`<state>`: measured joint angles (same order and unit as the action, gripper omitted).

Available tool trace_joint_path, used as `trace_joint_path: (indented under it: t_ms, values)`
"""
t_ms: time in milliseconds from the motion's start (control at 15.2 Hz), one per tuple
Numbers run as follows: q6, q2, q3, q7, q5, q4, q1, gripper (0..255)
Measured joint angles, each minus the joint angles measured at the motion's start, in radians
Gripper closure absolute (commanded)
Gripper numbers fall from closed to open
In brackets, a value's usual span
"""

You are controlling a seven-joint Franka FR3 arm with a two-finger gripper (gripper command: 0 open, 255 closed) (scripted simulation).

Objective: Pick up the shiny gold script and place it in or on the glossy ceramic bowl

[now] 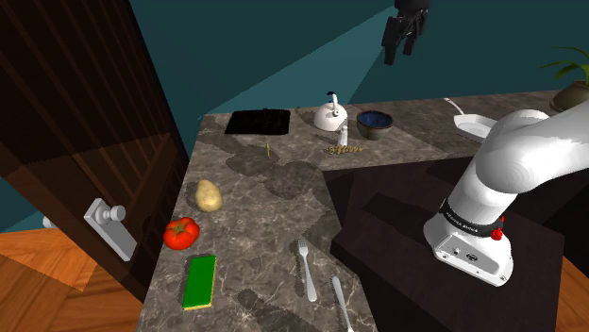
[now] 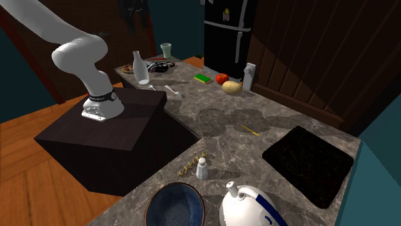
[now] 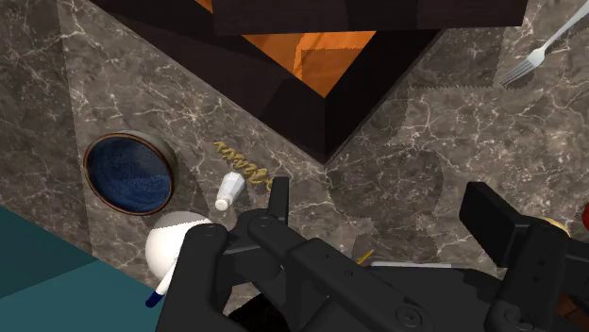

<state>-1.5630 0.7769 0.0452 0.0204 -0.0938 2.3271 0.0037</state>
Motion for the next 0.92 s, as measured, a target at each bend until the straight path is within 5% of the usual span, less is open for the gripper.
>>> trace_joint_path:
  t_ms: [264,924]
  values:
    - [-0.067,-0.027,0.007,-0.005,-0.014,0.040,-0.003,0]
    - [-0.435,-0.218,0.055,-0.023,-0.094,0.210,-0.029,0]
